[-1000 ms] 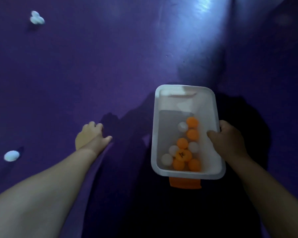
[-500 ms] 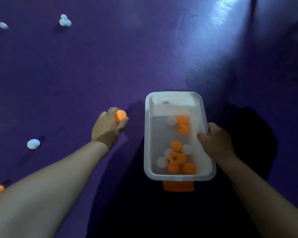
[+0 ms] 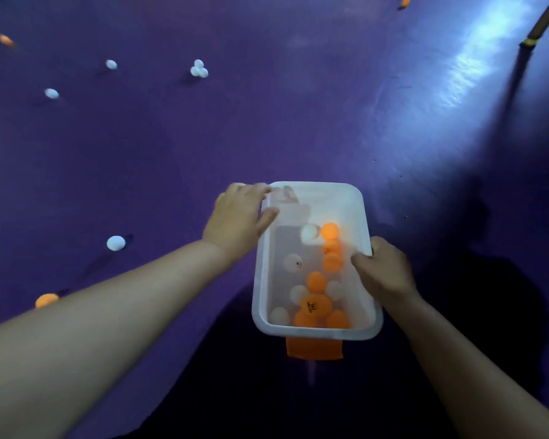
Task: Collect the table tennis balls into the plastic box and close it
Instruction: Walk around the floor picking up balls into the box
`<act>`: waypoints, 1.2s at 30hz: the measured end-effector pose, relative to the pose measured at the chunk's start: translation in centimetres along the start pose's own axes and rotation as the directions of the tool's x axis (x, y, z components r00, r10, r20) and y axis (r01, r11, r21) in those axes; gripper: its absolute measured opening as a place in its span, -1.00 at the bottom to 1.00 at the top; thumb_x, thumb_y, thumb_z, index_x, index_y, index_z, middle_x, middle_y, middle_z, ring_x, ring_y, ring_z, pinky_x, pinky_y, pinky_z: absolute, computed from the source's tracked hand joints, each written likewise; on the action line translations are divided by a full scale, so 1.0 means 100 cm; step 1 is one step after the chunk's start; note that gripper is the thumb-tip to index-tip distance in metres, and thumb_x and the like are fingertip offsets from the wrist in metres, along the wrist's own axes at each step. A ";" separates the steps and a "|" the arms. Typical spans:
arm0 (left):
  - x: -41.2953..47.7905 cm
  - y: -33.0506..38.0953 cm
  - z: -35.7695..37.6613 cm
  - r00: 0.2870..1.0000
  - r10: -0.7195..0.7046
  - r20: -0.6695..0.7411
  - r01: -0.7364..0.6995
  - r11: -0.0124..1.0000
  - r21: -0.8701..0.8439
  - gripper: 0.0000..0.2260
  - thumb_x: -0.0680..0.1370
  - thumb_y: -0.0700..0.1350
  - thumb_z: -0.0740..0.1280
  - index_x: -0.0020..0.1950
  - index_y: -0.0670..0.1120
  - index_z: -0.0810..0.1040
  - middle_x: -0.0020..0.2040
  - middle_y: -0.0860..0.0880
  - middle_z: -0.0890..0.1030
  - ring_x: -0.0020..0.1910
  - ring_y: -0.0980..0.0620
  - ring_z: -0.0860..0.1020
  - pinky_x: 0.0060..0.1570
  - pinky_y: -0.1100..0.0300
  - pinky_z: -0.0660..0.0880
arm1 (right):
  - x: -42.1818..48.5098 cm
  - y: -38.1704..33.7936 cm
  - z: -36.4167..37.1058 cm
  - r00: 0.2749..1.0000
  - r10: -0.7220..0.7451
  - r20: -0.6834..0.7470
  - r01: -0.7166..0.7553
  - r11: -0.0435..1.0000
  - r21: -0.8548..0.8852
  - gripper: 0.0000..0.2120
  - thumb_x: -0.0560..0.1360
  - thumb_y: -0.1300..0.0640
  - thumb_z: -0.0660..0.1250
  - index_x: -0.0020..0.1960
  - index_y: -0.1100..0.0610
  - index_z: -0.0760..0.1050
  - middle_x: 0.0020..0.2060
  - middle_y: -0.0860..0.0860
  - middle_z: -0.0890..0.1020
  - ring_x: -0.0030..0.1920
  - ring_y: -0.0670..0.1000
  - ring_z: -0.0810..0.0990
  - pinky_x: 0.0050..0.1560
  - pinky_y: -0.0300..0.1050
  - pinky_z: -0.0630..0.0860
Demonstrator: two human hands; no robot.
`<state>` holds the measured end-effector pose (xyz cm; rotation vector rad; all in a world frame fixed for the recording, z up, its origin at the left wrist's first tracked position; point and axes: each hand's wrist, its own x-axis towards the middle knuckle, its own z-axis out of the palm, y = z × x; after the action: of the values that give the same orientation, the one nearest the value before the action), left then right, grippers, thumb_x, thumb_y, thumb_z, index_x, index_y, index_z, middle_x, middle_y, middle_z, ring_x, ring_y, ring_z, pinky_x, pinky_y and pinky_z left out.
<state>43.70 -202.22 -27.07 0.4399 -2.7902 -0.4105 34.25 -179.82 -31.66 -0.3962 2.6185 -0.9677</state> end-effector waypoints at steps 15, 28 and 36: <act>-0.111 -0.196 -0.128 0.878 -0.257 0.405 -0.054 0.786 0.616 -0.78 0.60 -0.08 0.18 0.22 -0.02 0.48 0.11 0.06 0.57 0.22 0.04 0.41 0.00 0.16 0.46 | -0.015 -0.114 0.062 0.971 -0.133 0.201 0.133 0.991 0.011 -0.93 0.45 0.12 0.30 -0.12 0.10 0.42 -0.21 0.00 0.54 -0.19 -0.01 0.54 -0.21 -0.10 0.51; -0.136 -0.362 -0.041 0.761 -0.542 0.358 0.488 0.841 0.236 -0.61 0.55 -0.07 0.29 0.35 -0.10 0.35 0.26 -0.09 0.41 0.25 -0.08 0.40 0.15 0.03 0.43 | -0.007 -0.198 0.176 0.969 -0.026 0.245 0.081 0.973 -0.217 -0.90 0.47 0.18 0.30 -0.18 0.16 0.39 -0.22 0.06 0.51 -0.27 0.00 0.48 -0.36 -0.17 0.38; -0.102 -0.399 0.010 0.872 -0.379 0.309 0.382 0.923 0.054 -0.47 0.54 -0.24 0.26 0.50 0.00 0.24 0.55 -0.10 0.07 0.51 -0.10 0.08 0.40 -0.03 0.25 | -0.004 -0.224 0.221 0.988 0.046 0.148 -0.020 0.985 -0.171 -0.87 0.50 0.16 0.32 -0.15 0.17 0.38 -0.18 0.06 0.51 -0.22 0.04 0.53 -0.33 -0.13 0.45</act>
<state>62.82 -235.01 -43.09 1.0160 -2.9971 -0.6278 46.43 -208.85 -32.60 -0.4471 2.5667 -0.6783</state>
